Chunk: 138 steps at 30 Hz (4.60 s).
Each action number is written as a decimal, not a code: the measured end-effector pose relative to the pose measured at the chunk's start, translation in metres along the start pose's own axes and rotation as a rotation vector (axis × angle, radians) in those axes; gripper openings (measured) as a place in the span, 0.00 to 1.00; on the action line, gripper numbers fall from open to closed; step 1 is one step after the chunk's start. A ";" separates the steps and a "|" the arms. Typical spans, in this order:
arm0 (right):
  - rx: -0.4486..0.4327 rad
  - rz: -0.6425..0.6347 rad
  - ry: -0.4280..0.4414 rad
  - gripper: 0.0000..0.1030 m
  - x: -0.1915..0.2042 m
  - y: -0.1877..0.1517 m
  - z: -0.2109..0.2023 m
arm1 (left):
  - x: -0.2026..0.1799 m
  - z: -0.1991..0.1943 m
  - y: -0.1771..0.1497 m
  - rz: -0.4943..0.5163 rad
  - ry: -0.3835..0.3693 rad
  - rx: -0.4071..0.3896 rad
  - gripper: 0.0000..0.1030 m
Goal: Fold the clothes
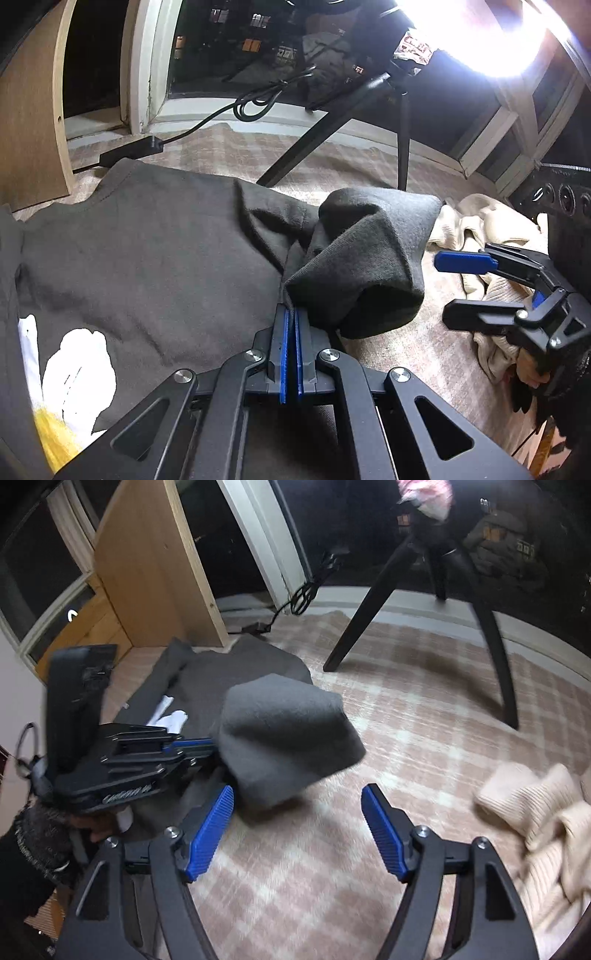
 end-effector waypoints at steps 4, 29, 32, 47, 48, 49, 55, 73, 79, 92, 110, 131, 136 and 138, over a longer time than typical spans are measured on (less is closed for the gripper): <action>0.026 0.028 0.081 0.38 0.002 0.009 0.018 | -0.003 -0.001 0.000 0.008 0.012 0.003 0.02; 0.177 0.103 -0.263 0.48 -0.070 -0.028 -0.024 | -0.136 0.014 -0.028 0.395 0.073 0.072 0.23; 0.205 0.071 -0.268 0.48 -0.068 -0.034 -0.013 | -0.123 0.021 -0.024 0.356 0.094 0.097 0.21; 0.247 0.000 -0.170 0.04 -0.042 -0.048 -0.054 | -0.001 -0.011 -0.036 0.160 0.210 0.127 0.21; 0.243 0.003 -0.196 0.04 -0.043 -0.051 -0.069 | 0.001 -0.009 -0.038 0.162 0.210 0.129 0.22; 0.241 0.004 -0.229 0.04 -0.046 -0.054 -0.085 | 0.001 -0.009 -0.038 0.163 0.208 0.129 0.22; 0.321 0.093 -0.258 0.14 -0.060 -0.076 -0.091 | -0.006 -0.014 -0.039 0.168 0.163 0.117 0.23; 0.218 0.178 -0.348 0.41 -0.111 0.006 -0.019 | -0.192 0.038 -0.043 0.643 0.070 0.099 0.31; 0.182 0.144 -0.277 0.06 -0.106 0.009 -0.023 | -0.182 0.048 -0.032 0.564 0.016 0.105 0.03; 0.202 0.170 -0.391 0.25 -0.114 0.010 -0.023 | -0.154 0.027 -0.027 0.388 -0.133 0.153 0.30; 0.064 0.282 -0.197 0.32 -0.111 -0.012 -0.070 | -0.138 0.007 0.006 0.325 -0.145 0.055 0.08; 0.025 0.333 0.008 0.33 -0.092 -0.014 -0.028 | -0.083 -0.029 -0.023 0.010 -0.258 -0.034 0.08; 0.015 0.329 0.084 0.33 -0.081 -0.010 -0.024 | -0.088 -0.033 -0.021 0.027 -0.243 -0.036 0.08; -0.018 0.306 0.079 0.33 -0.072 -0.011 -0.032 | -0.090 -0.035 -0.022 0.029 -0.236 -0.035 0.08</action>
Point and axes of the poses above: each gripper's, at about its wrist camera, not at the fingertips, and z roughly the way its jaws point, x to its left, y to its top, the point moved 6 cm from there along z, roughly the way its jaws point, and after that the axes turned 13 degrees about x, right-handed, at the moved point
